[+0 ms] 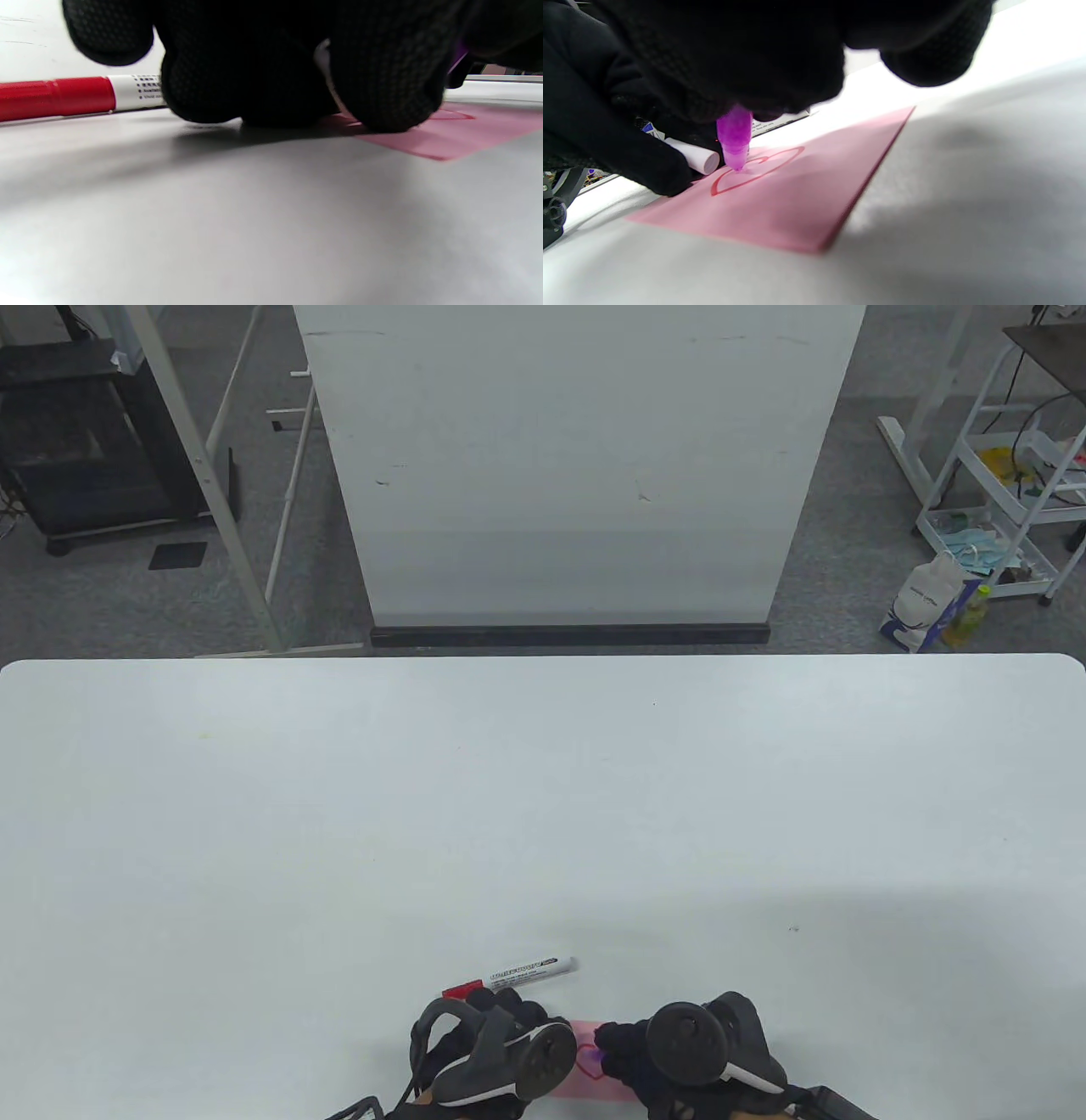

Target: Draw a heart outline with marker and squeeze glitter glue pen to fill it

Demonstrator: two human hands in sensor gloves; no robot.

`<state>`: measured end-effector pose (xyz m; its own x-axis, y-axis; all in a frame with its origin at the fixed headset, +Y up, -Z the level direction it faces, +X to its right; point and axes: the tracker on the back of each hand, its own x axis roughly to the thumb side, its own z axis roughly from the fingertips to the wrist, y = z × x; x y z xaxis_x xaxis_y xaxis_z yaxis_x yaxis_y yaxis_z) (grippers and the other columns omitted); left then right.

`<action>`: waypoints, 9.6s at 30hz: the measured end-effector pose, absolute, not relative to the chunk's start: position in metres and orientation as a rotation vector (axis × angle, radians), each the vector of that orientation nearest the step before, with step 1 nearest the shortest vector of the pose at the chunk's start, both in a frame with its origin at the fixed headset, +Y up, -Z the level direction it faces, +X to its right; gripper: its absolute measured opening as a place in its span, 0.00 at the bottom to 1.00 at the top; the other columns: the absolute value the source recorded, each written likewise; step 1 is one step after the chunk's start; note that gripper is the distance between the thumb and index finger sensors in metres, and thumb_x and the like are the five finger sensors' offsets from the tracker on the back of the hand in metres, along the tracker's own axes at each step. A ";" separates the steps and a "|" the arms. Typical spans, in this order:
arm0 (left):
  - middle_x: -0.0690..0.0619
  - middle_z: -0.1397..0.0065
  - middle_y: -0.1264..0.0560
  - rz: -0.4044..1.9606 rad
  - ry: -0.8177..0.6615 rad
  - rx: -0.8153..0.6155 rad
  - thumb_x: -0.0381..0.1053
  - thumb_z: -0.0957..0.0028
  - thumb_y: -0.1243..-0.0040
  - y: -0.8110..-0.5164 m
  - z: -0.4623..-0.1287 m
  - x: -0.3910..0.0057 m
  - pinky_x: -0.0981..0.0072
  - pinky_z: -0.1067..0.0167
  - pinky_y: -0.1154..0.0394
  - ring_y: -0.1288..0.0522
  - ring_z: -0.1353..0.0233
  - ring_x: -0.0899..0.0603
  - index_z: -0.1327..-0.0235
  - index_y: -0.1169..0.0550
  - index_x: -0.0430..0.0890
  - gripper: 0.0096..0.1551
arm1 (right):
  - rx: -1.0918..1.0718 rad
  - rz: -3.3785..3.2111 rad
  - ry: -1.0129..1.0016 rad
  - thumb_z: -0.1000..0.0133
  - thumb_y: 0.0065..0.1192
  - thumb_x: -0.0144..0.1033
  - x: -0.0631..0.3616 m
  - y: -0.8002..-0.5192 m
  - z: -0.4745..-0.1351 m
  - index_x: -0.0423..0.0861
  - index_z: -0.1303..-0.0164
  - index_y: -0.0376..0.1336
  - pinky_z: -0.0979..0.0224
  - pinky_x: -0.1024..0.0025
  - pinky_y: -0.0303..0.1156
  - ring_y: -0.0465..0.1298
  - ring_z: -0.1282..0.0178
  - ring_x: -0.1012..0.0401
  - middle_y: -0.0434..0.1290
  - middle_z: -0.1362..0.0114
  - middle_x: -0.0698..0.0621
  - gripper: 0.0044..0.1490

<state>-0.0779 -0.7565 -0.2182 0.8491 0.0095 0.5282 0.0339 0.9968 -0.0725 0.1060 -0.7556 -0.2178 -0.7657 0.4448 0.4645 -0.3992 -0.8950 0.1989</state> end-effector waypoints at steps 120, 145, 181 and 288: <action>0.54 0.49 0.14 -0.012 -0.564 -0.086 0.58 0.58 0.28 -0.756 -0.220 -0.079 0.38 0.39 0.27 0.17 0.48 0.42 0.47 0.16 0.55 0.24 | 0.821 2.629 0.164 0.56 0.73 0.46 0.108 -0.753 -0.222 0.40 0.61 0.80 0.52 0.61 0.83 0.80 0.92 0.64 0.84 0.87 0.56 0.25; 0.54 0.49 0.14 -0.012 -0.565 -0.085 0.58 0.58 0.28 -0.757 -0.221 -0.078 0.38 0.40 0.27 0.17 0.48 0.42 0.47 0.16 0.54 0.25 | 0.859 2.610 0.227 0.56 0.72 0.46 0.107 -0.751 -0.220 0.40 0.61 0.80 0.52 0.61 0.83 0.80 0.92 0.64 0.84 0.86 0.55 0.25; 0.54 0.49 0.14 -0.011 -0.565 -0.086 0.58 0.58 0.28 -0.757 -0.220 -0.079 0.39 0.39 0.27 0.17 0.48 0.42 0.47 0.16 0.55 0.24 | 0.865 2.623 0.183 0.56 0.72 0.46 0.106 -0.751 -0.219 0.40 0.62 0.80 0.52 0.62 0.84 0.80 0.92 0.64 0.84 0.87 0.56 0.25; 0.54 0.49 0.14 -0.011 -0.565 -0.086 0.58 0.58 0.28 -0.756 -0.221 -0.079 0.39 0.40 0.26 0.17 0.48 0.42 0.47 0.16 0.54 0.24 | 0.887 2.645 0.155 0.56 0.70 0.47 0.108 -0.753 -0.218 0.40 0.61 0.80 0.53 0.62 0.84 0.80 0.93 0.64 0.84 0.87 0.56 0.26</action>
